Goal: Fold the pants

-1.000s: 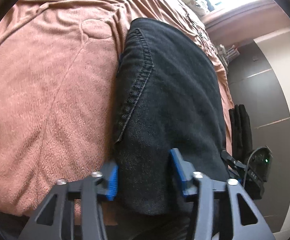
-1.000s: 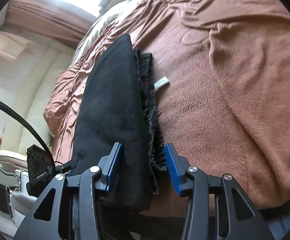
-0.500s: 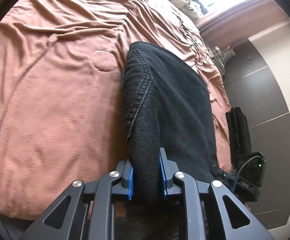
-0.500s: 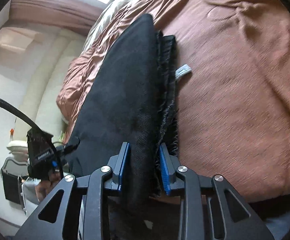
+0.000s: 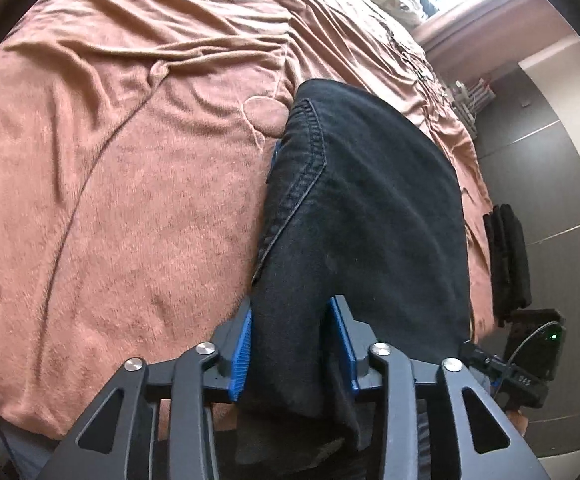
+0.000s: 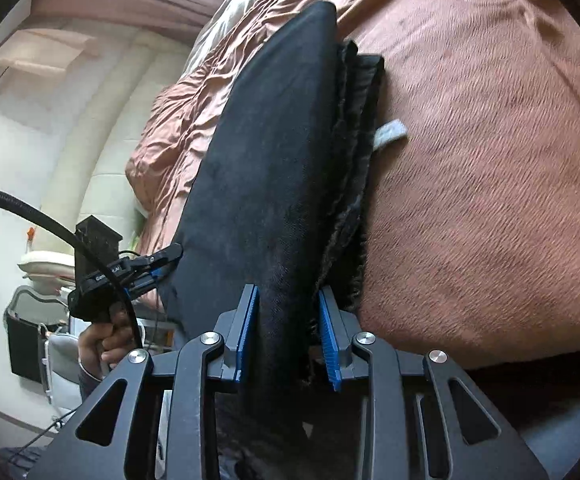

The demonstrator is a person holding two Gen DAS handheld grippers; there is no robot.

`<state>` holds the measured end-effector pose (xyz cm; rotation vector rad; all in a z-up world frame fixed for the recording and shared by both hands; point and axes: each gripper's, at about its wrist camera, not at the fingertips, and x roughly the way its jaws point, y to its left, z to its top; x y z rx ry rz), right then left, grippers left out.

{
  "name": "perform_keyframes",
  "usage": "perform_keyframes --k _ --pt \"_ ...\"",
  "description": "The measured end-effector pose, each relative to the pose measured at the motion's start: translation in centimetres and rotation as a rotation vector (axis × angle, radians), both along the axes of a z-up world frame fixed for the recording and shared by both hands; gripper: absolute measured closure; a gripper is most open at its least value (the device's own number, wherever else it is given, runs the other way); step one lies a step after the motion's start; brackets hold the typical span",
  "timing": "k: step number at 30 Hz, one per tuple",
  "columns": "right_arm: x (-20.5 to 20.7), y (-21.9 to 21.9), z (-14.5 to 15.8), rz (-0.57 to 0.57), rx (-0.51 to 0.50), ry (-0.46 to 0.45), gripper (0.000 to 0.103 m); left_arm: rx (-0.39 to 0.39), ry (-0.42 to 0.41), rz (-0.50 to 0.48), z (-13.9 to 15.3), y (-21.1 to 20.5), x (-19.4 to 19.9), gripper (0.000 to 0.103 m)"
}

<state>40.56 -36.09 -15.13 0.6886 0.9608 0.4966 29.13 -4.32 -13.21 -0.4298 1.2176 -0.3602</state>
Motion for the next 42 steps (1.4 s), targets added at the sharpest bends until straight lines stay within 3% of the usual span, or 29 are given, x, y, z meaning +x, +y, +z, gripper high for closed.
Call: perform_keyframes --k 6,8,14,20,24,28,30,31,32,40,42 --pt "0.0 0.0 0.6 -0.005 -0.012 -0.034 0.075 -0.003 0.004 0.016 -0.4 0.2 0.8 0.058" --pt "-0.2 0.8 0.6 0.007 -0.03 -0.043 0.087 0.0 -0.002 0.015 -0.4 0.3 0.9 0.058" --pt "-1.6 1.8 0.5 0.026 -0.032 -0.062 0.096 0.019 -0.004 0.003 -0.5 -0.1 1.2 0.058" --pt "-2.9 2.1 1.1 0.038 -0.029 -0.078 0.097 0.008 -0.018 -0.016 -0.2 -0.1 1.1 0.058" --pt "-2.5 2.0 -0.6 0.016 -0.062 -0.018 0.097 0.008 -0.021 -0.027 -0.3 0.0 1.2 0.058" --pt "-1.9 1.3 0.0 0.009 -0.043 -0.026 0.089 0.014 -0.027 -0.03 -0.1 0.1 1.7 0.057" --pt "-1.6 0.9 0.4 -0.001 -0.041 -0.044 0.073 0.011 -0.038 -0.029 0.2 0.3 2.2 0.054" --pt "-1.2 0.5 0.6 -0.019 -0.048 -0.052 0.057 0.012 -0.042 -0.028 0.3 0.3 2.3 0.052" --pt "-1.0 0.2 0.7 -0.033 -0.048 -0.06 0.05 0.012 -0.045 -0.027 0.3 0.4 2.6 0.05" --pt "2.7 -1.4 -1.8 -0.058 0.042 0.004 0.049 0.003 -0.025 -0.048 -0.6 -0.3 5.2 0.05" --pt "3.4 -1.5 -2.6 -0.061 0.066 0.026 0.043 -0.006 -0.019 -0.052 -0.9 -0.5 5.7 0.05"
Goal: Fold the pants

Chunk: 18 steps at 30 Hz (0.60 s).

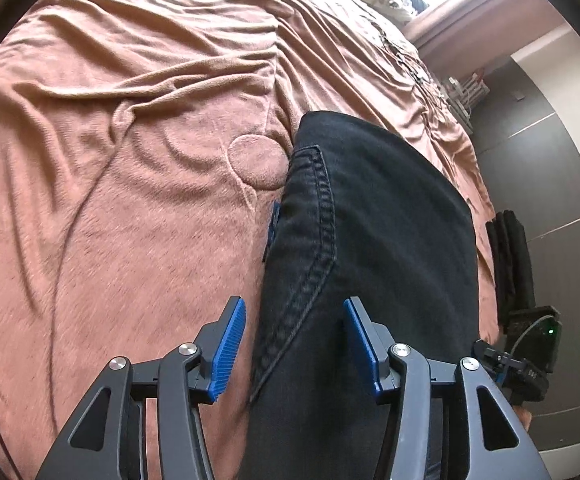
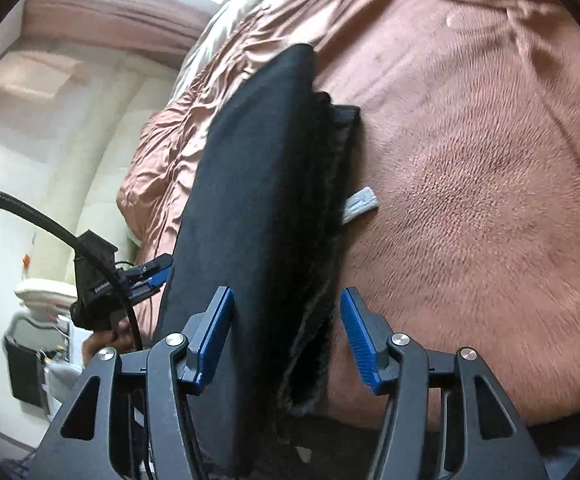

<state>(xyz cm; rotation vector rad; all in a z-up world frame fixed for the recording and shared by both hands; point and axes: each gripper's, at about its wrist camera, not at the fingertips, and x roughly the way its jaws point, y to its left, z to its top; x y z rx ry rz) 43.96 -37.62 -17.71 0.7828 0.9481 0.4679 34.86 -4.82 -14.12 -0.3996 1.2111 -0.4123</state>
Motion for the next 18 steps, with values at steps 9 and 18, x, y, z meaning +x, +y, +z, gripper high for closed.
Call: perform_keyframes --k 9,18 --pt "2.4 0.1 -1.2 0.03 0.068 0.026 0.042 -0.048 0.033 -0.017 -1.3 -0.7 2.6 0.05" --pt "3.6 0.9 -1.3 0.081 0.061 0.033 0.042 -0.084 0.055 -0.047 -2.6 -1.3 3.4 0.05"
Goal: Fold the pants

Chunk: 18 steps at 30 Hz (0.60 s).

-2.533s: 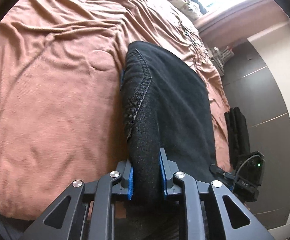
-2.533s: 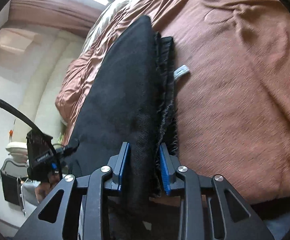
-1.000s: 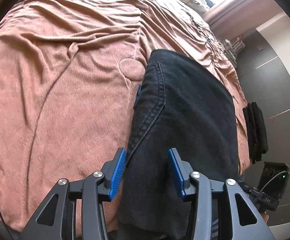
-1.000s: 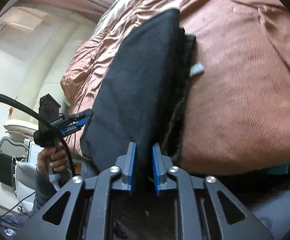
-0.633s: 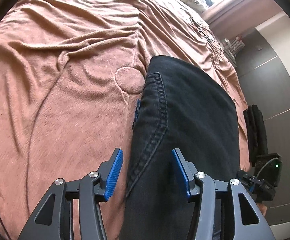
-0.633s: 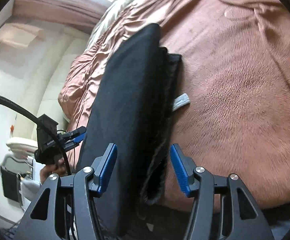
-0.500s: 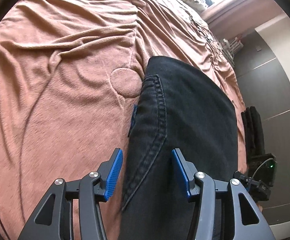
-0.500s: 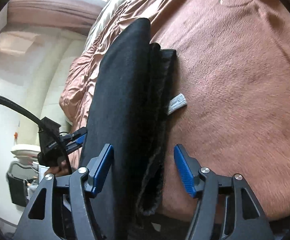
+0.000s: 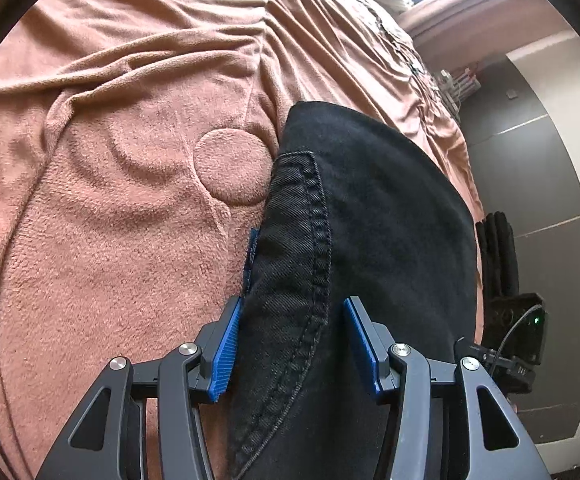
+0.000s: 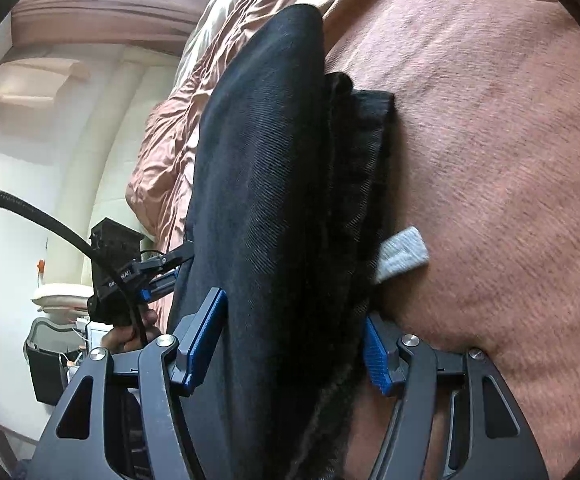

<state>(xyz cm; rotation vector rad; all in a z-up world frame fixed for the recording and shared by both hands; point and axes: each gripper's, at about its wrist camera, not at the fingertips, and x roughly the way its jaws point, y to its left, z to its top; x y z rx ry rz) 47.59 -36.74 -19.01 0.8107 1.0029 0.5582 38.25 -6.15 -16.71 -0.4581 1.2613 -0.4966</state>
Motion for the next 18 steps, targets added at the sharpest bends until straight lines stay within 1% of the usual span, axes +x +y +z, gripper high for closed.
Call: perform_keyframes --k 2,4,5,6,7,8,11,14,18 --pt "-0.1 -0.2 -0.1 0.004 0.011 -0.001 0.042 -0.019 0.023 -0.003 -0.3 0.2 0.0 0.05" --pt "0.2 0.0 -0.2 0.014 0.021 -0.001 0.045 -0.014 0.035 0.005 -0.6 0.1 0.2 0.051" --pt "0.5 0.0 -0.3 0.018 0.024 -0.001 0.051 -0.002 0.037 0.012 -0.4 0.0 0.1 0.053" --pt "0.5 0.0 -0.4 0.019 0.029 -0.001 0.054 0.004 0.033 0.015 -0.2 -0.2 0.1 0.054" --pt "0.5 -0.1 -0.3 0.021 0.033 -0.004 0.06 0.011 0.023 0.019 0.3 -0.3 -0.1 0.058" --pt "0.4 0.1 -0.2 0.022 0.028 -0.011 0.065 0.008 0.011 0.021 0.7 -0.3 -0.3 0.062" --pt "-0.3 0.2 0.7 0.026 -0.008 -0.049 0.073 -0.014 -0.02 0.023 2.0 -0.2 -1.1 0.069" --pt "-1.3 0.3 1.8 0.03 -0.039 -0.088 0.076 -0.024 -0.05 0.019 3.4 -0.2 -2.0 0.071" --pt "-2.7 0.3 3.2 0.029 -0.066 -0.133 0.077 -0.032 -0.094 0.012 5.3 -0.2 -3.3 0.071"
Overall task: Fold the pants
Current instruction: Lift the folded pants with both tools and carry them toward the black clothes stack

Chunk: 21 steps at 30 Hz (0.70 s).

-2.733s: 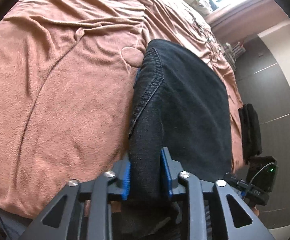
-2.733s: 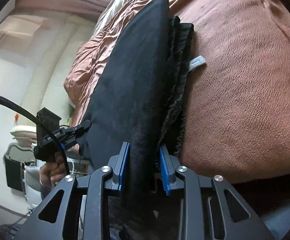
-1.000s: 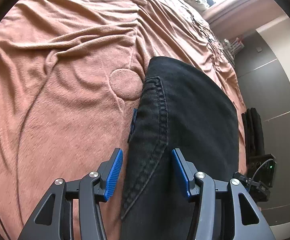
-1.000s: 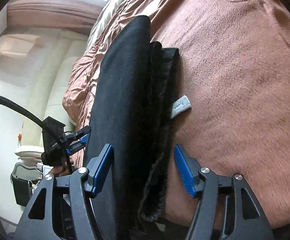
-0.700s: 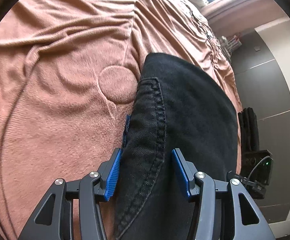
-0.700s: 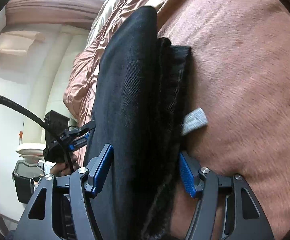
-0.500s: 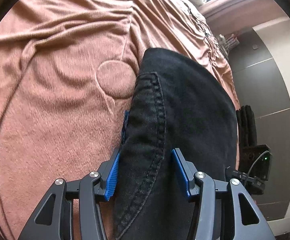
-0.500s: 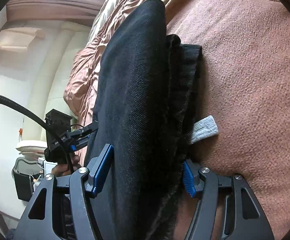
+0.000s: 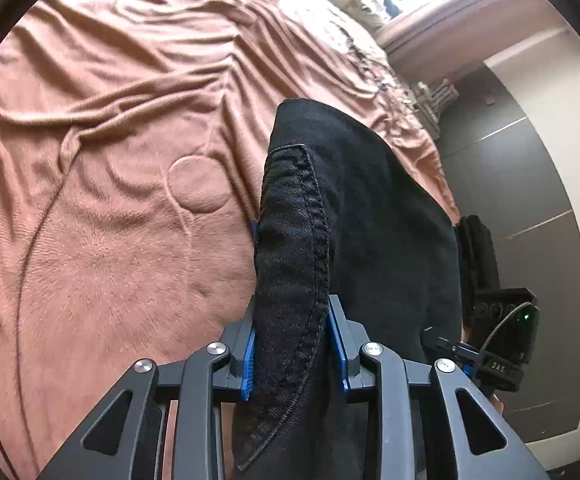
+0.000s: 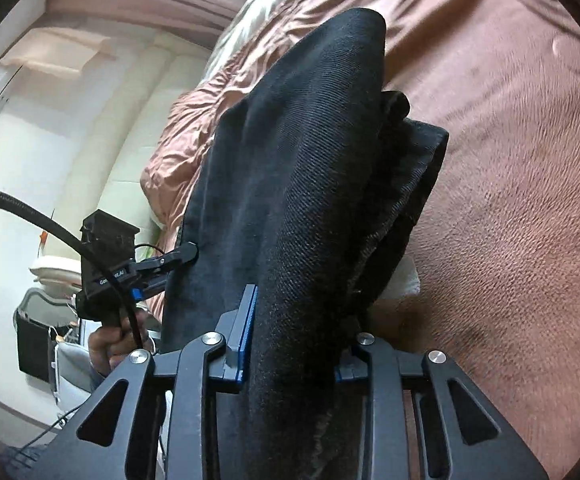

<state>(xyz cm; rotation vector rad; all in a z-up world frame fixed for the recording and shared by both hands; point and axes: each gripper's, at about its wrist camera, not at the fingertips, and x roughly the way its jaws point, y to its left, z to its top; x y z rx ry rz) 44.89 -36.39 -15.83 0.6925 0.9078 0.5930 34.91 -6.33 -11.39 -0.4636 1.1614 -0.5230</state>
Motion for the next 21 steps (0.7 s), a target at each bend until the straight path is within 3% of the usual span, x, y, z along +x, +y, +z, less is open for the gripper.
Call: perform_keyframes --k 21 --pt "-9.6 0.5 6.8 -0.024 -0.132 -0.19 0.077 -0.058 -0.195 -0.03 8.3 -1.5 -7.1 0.071"
